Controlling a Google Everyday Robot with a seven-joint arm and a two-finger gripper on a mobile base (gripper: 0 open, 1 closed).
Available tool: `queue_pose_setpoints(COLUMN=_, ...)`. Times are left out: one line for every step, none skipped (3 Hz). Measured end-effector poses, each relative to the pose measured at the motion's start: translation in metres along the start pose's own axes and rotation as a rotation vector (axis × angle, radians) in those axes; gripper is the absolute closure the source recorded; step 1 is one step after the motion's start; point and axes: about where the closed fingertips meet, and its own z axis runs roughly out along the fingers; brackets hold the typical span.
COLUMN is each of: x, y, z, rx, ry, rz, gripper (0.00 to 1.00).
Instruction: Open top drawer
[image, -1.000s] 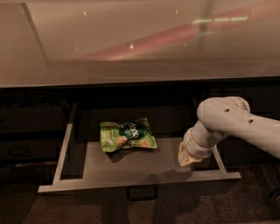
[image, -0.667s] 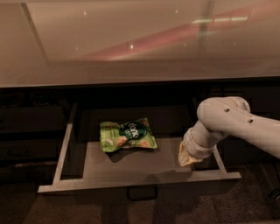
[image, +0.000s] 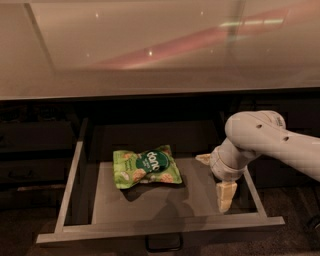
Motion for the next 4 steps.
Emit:
queue_pose_setpoints(x=0.000, y=0.000, z=0.000, rx=0.000, ry=0.000, rz=0.000, gripper=0.00)
queue_pose_setpoints(x=0.001, y=-0.006, z=0.000, rx=-0.020, ry=-0.030, rz=0.004, gripper=0.00)
queue_pose_setpoints(x=-0.001, y=-0.016, z=-0.010, rx=-0.023, ry=-0.050, rz=0.010, gripper=0.00)
queue_pose_setpoints(x=-0.021, y=-0.020, z=-0.046, rx=0.020, ry=-0.032, rz=0.000, gripper=0.00)
